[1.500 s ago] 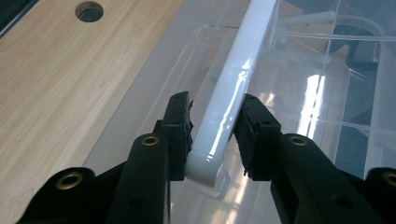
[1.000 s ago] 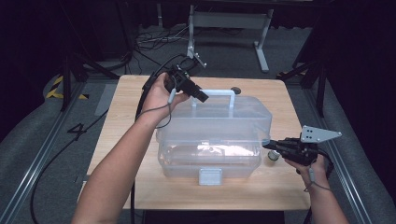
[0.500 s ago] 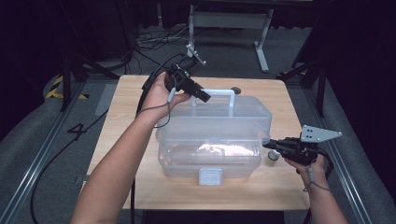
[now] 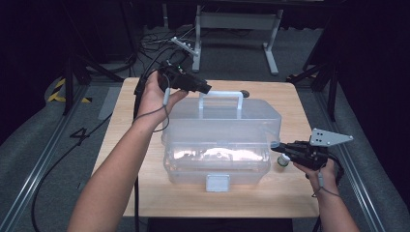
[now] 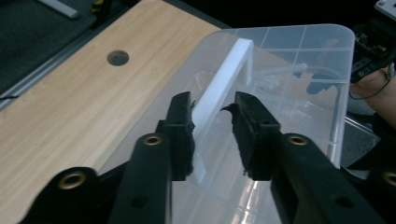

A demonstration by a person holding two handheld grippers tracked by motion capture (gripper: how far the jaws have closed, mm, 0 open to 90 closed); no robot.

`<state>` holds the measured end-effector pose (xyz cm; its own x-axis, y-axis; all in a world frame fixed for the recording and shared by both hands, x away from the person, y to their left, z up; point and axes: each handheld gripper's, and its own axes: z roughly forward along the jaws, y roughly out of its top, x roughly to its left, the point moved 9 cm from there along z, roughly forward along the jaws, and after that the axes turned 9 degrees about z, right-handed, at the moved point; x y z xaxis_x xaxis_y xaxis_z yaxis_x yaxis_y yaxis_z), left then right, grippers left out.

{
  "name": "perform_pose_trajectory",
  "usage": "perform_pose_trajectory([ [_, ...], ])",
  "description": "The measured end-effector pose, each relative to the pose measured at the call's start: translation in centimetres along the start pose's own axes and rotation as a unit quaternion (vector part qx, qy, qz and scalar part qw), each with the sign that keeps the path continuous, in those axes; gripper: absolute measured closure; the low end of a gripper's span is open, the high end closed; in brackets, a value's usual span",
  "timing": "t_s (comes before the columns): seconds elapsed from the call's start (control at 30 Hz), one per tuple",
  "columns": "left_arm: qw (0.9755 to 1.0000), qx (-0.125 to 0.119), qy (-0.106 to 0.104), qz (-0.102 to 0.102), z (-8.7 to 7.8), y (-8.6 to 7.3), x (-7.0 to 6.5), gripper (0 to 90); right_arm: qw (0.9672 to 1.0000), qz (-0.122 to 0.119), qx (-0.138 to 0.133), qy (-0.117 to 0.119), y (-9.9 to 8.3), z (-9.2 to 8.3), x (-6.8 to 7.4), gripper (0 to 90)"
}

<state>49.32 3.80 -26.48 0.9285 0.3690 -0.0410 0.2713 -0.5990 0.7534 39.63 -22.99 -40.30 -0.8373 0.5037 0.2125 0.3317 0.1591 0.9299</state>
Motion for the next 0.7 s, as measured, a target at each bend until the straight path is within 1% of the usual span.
perform_pose_trajectory([
  [0.03,1.0,-0.005,0.002,0.002,-0.3,0.0,-0.1,76.2,1.0,-0.001,-0.002,-0.003,0.1,0.0,0.0,90.0],
  [0.07,0.9999,-0.01,0.004,0.0,-0.6,0.1,-0.2,77.6,1.0,-0.001,-0.004,-0.003,0.2,0.0,-0.1,90.0],
  [0.1,0.9998,-0.018,0.003,-0.006,-0.9,0.1,-0.3,77.6,1.0,-0.001,-0.005,-0.005,0.3,0.0,-0.1,90.0],
  [0.17,0.9997,-0.025,0.002,-0.007,-1.5,0.0,-0.5,80.4,0.9999,-0.001,-0.008,-0.008,0.6,0.0,-0.2,90.0],
  [0.27,0.9996,-0.025,0.008,-0.004,-2.2,-0.4,-0.9,85.3,0.9999,-0.003,-0.013,-0.008,1.0,0.1,-0.4,90.0],
  [0.33,0.9996,-0.026,0.01,-0.001,-2.4,-0.5,-1.1,86.6,0.9998,-0.004,-0.016,-0.009,1.3,0.1,-0.6,90.0],
  [0.37,0.9995,-0.029,0.01,0.0,-2.9,-0.8,-1.4,87.7,0.9998,-0.005,-0.016,-0.01,1.4,0.1,-0.7,90.0],
  [0.47,0.9991,-0.04,0.013,0.001,-3.8,-1.0,-1.8,88.5,0.9998,-0.006,-0.017,-0.013,1.8,0.3,-0.9,90.0],
  [0.53,0.9988,-0.048,0.01,-0.003,-4.4,-1.2,-2.1,89.3,0.9998,-0.003,-0.018,-0.012,2.1,0.4,-1.0,90.0],
  [0.6,0.9984,-0.054,0.013,-0.008,-5.0,-1.4,-2.3,89.4,0.9997,0.004,-0.02,-0.011,2.4,0.6,-1.2,90.0],
  [0.7,0.9977,-0.065,0.018,-0.012,-5.9,-1.9,-2.7,89.4,0.9997,0.006,-0.021,-0.014,2.7,0.8,-1.5,90.0],
])
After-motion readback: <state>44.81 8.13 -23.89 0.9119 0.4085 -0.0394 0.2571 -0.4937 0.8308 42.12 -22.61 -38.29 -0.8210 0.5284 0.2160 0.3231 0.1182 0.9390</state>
